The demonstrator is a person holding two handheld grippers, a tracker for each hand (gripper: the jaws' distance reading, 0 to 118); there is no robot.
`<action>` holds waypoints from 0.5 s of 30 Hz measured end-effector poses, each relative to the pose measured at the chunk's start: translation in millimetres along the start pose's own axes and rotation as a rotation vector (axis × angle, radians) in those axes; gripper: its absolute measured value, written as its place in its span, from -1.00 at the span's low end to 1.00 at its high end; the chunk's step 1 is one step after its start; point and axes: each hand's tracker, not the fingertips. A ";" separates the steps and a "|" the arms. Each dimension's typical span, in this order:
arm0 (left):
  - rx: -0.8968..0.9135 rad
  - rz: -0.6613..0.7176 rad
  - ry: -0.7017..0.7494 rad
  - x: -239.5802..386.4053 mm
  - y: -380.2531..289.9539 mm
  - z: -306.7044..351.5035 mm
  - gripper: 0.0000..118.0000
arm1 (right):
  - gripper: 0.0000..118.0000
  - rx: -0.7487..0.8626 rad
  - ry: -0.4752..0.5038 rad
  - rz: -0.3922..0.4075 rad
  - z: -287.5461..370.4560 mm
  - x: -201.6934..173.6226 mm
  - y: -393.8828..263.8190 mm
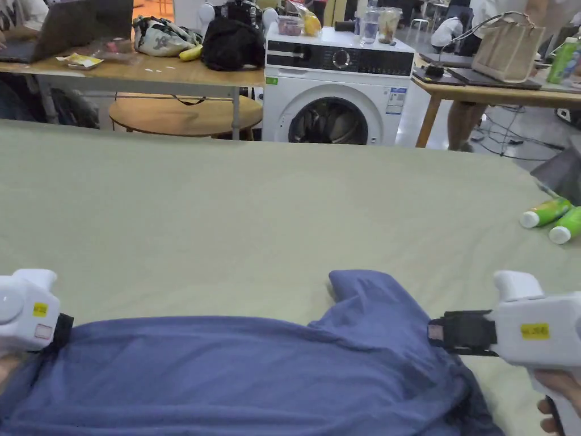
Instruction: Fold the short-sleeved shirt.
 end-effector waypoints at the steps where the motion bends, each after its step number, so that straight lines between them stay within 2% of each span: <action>1: -0.003 -0.005 0.006 2.0 0.5 0.5 -0.99 | 0.02 -0.026 -0.080 -0.007 -16.1 2.1 10.1; 2: -0.006 -0.013 0.009 2.9 0.6 1.1 -0.99 | 0.02 -0.059 -0.125 0.008 -31.1 4.5 17.2; 5: -0.011 -0.010 0.001 -1.2 1.3 2.1 -0.99 | -0.01 -0.113 -0.136 -0.002 -62.4 7.4 26.6; 6: -0.012 -0.008 -0.004 -1.8 0.9 2.8 -0.99 | -0.15 -0.121 -0.142 -0.005 -69.0 5.9 27.4; 7: -0.012 -0.004 -0.009 -2.1 0.5 3.1 -0.99 | -0.68 -0.123 -0.145 0.003 -71.9 3.6 22.8; 8: -0.013 -0.002 -0.013 -5.5 1.6 1.7 -0.99 | -1.00 -0.116 -0.169 0.012 -75.3 0.0 19.3; 9: -0.013 -0.003 -0.015 -5.3 1.1 2.2 -0.99 | -1.00 -0.101 -0.199 0.035 -78.0 -3.8 16.6; 12: 0.000 -0.014 -0.009 -4.9 -1.6 3.4 -0.99 | -1.00 -0.090 -0.181 0.055 -72.7 -10.4 5.6; 15: 0.054 0.022 -0.050 -14.5 -2.4 25.9 -1.00 | -1.00 -0.031 -0.143 0.002 -49.5 -7.0 6.3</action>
